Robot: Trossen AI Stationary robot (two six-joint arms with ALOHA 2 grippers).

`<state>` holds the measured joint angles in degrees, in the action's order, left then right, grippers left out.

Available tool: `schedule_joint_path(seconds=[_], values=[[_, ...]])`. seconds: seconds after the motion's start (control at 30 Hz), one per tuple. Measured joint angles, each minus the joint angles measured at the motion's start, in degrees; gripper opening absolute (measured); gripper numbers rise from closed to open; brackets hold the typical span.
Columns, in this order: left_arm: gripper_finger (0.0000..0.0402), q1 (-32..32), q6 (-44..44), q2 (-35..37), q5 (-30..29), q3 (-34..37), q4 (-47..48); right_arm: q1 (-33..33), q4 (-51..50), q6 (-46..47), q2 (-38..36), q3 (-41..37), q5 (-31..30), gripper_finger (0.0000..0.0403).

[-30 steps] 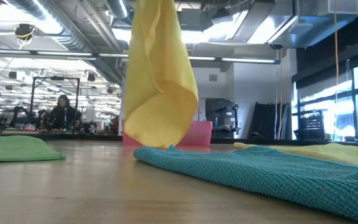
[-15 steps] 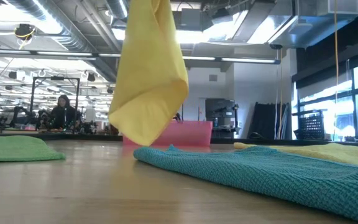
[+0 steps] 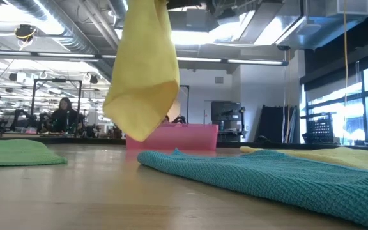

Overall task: Fold microfiber towels
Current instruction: Fold the left yellow microfiber cloth

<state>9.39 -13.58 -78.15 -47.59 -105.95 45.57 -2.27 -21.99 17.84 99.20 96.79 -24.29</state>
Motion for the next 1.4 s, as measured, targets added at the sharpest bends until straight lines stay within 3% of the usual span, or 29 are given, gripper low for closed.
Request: schedule_joint_path(seconds=[0.23,0.53,0.67,0.93,1.07,1.4], values=[[0.0,-1.76,1.95,-0.07,0.11,0.02,4.42,-2.62,1.84,-0.58,-1.43,0.58,0.45,0.0147],[0.0,-2.73,3.19,-0.07,1.58,0.04,4.38,-7.17,10.44,-14.03,-0.76,2.62,1.22,0.0147],[0.0,-2.71,4.94,-0.07,1.81,0.09,3.64,-4.96,8.58,-13.86,1.59,1.3,-0.31,0.0147],[0.0,-0.12,6.66,-0.09,0.7,0.09,4.59,-0.77,8.57,-13.55,3.23,0.76,7.37,0.0147],[0.0,1.3,10.09,-0.01,-2.75,0.1,7.55,-0.56,8.34,-13.7,2.37,0.74,7.5,0.0147],[0.0,2.8,13.35,0.15,-3.85,0.13,9.85,-0.31,8.41,-13.77,0.59,0.74,5.49,0.0147]])
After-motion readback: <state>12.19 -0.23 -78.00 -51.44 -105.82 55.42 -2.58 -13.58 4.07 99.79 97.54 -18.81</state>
